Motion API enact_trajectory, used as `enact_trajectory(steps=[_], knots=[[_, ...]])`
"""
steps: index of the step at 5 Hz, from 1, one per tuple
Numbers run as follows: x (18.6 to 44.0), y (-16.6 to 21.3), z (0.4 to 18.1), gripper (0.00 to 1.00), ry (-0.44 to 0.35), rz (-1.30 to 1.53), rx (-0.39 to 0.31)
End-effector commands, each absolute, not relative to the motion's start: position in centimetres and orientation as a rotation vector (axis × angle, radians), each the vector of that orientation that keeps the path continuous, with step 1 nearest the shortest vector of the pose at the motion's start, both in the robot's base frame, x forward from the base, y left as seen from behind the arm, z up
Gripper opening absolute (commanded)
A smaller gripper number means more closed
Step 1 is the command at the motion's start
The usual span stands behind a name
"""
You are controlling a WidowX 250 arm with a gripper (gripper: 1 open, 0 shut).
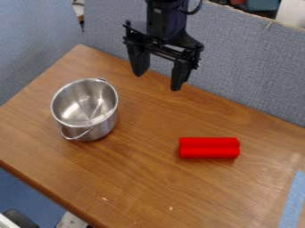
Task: Move the red object from the metal pot to the table
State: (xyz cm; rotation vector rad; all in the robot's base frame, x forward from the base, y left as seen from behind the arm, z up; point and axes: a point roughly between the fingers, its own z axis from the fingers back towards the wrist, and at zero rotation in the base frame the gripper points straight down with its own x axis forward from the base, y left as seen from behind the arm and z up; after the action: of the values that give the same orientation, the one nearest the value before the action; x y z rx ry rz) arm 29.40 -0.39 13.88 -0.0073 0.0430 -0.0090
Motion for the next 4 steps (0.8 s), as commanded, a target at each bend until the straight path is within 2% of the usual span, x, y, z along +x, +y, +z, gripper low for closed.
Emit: enact_trajectory(steps=[1,2,3,4], knots=[[27.7,1.3,12.8,1.0,0.062,-0.016,-0.011],[28.8,0.2,13.8,1.0,0.06,-0.266,0.0],[30.0,-1.4,14.7,0.0,0.072,-0.516,0.015],[29.5,-3.1,12.9,1.0,0.096,-0.644,0.014]])
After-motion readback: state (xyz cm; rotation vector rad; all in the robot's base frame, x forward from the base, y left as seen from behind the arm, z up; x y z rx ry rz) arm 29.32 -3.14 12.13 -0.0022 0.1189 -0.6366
